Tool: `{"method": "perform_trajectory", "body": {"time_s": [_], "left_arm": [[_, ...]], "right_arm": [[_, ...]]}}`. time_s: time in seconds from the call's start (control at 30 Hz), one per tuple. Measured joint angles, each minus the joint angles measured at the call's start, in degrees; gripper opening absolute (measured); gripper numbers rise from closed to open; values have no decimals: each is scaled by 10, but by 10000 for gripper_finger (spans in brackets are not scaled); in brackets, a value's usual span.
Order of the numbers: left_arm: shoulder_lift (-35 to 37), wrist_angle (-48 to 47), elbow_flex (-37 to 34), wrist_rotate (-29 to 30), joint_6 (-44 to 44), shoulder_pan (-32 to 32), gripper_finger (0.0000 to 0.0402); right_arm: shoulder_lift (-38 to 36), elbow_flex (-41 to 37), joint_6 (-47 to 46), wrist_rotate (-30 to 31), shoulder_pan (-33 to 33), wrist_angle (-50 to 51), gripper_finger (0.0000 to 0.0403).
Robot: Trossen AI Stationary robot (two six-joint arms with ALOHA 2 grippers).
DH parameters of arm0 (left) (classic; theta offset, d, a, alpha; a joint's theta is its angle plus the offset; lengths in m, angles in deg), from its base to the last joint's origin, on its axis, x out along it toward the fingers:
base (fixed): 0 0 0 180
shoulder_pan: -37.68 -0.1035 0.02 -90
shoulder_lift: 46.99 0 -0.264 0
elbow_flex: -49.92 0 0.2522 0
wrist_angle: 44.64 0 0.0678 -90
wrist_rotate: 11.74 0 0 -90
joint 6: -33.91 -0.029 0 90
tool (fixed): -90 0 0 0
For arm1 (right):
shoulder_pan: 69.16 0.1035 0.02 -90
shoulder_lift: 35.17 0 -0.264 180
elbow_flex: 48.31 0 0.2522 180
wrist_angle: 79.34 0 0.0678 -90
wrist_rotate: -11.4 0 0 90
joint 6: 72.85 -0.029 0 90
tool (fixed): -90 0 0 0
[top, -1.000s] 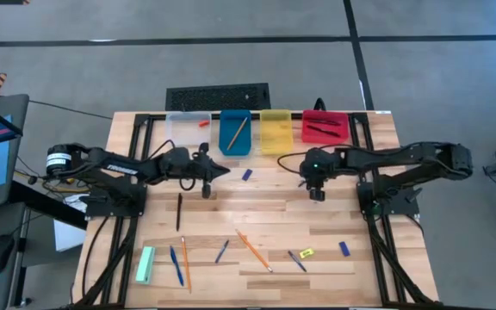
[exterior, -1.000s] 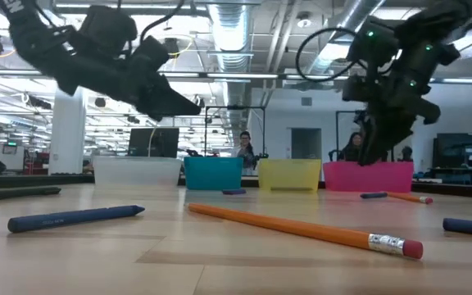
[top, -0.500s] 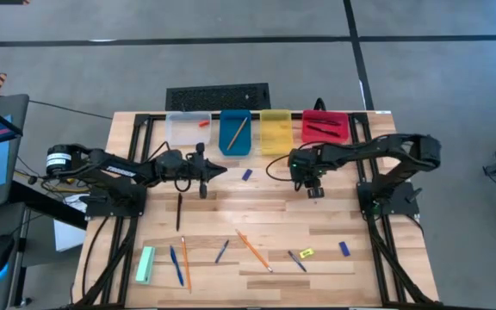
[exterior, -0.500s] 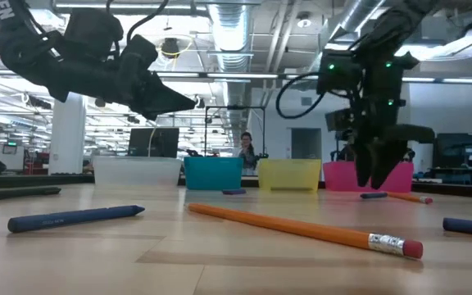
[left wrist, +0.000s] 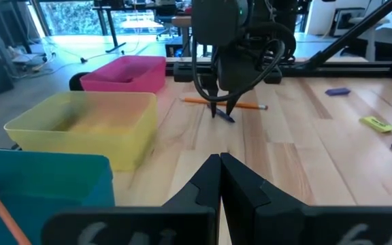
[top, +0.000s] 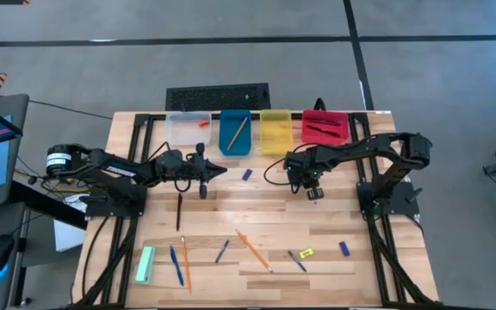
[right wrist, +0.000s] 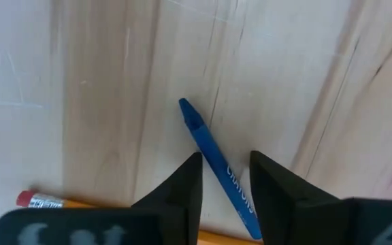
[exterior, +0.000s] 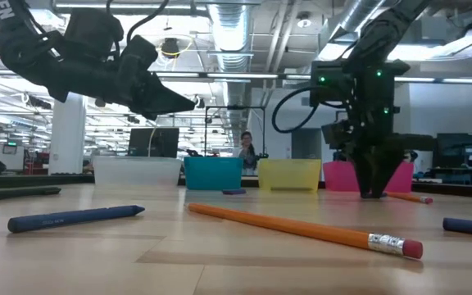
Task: Sort crayons/erasers/pens/pencils in bins
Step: Put the blue crayon into the yellow bin
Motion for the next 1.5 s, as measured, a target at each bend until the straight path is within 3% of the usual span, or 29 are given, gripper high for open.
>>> {"method": "perform_trajectory", "body": {"time_s": [0.4, 0.9, 1.1, 1.33, 1.5], "left_arm": [[0, 0, 0, 0, 0, 0, 0], [0, -4, 0, 0, 0, 0, 0], [0, -11, 0, 0, -6, 0, 0], [0, -14, 0, -3, -6, 0, 0], [0, -19, 1, -4, -11, 0, 0]], "right_arm": [[0, -1, -16, 0, -1, -10, 64], [4, 45, -70, -18, -2, 22, 63], [2, 60, -75, -78, -18, 21, 63], [-25, 60, -77, -70, -35, 40, 65], [-37, 60, -81, -47, -13, 76, 98]]}}
